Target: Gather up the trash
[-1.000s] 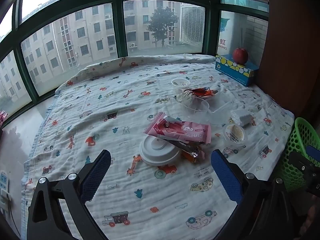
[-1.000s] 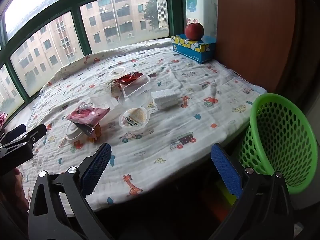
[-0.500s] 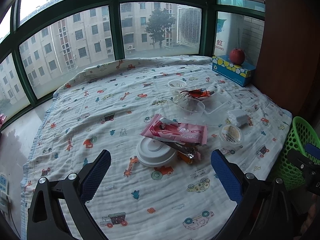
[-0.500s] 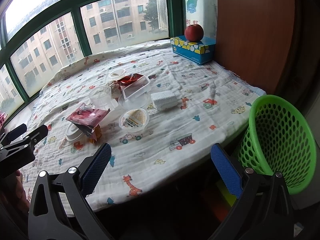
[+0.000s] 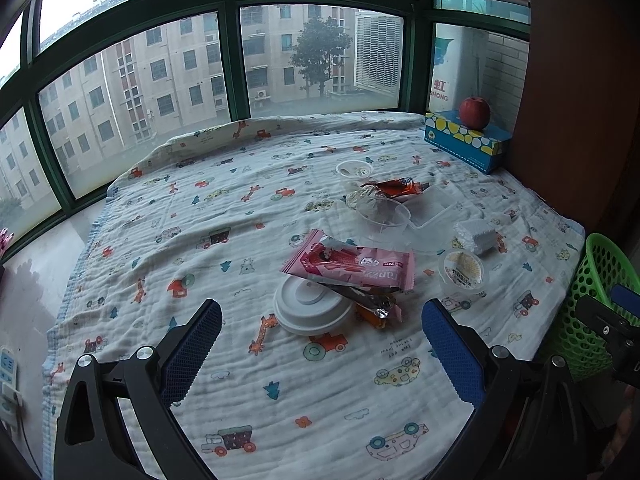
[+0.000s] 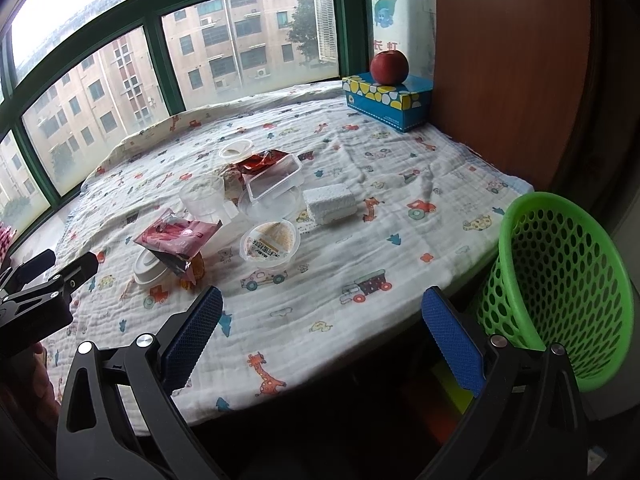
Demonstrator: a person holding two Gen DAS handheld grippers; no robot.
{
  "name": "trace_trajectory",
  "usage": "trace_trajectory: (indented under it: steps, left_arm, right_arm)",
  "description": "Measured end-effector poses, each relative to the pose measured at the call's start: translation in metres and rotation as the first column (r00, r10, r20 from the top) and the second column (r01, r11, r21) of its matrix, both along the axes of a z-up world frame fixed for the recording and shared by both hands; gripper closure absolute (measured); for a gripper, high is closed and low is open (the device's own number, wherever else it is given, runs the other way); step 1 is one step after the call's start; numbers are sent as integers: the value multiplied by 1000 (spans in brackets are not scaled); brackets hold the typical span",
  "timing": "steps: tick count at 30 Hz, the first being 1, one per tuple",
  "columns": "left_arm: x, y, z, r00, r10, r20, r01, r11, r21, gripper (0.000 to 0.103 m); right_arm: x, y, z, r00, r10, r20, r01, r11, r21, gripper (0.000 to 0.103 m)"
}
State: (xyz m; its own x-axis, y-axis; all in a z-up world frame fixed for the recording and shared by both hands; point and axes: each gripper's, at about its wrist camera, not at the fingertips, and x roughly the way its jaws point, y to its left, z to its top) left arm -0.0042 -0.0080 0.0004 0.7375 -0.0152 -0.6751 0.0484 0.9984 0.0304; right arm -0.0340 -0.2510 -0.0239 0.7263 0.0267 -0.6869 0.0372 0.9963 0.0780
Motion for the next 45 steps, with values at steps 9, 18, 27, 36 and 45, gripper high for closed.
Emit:
trace_trajectory:
  steps: [9, 18, 27, 36, 45]
  left_arm:
    - [1, 0, 0, 1000, 2, -1, -2, 1000, 2, 6]
    - [2, 0, 0, 1000, 4, -5, -4, 1000, 2, 6]
    - [9, 5, -3, 1000, 7, -11, -7, 1000, 3, 6]
    - [20, 8, -7, 1000, 12, -26, -12, 1000, -1, 6]
    - [32, 14, -10, 999, 24, -48, -24, 1000, -2, 6]
  right_arm:
    - [2, 0, 1, 1000, 1, 0, -1, 1000, 2, 5]
    - [7, -1, 0, 1000, 8, -7, -8, 1000, 2, 5]
    - [11, 1, -1, 1000, 15, -12, -15, 1000, 0, 5]
    - [23, 5, -6, 999, 28, -27, -28, 1000, -3, 5]
    - [38, 9, -9, 998, 51, -37, -51, 999, -17, 5]
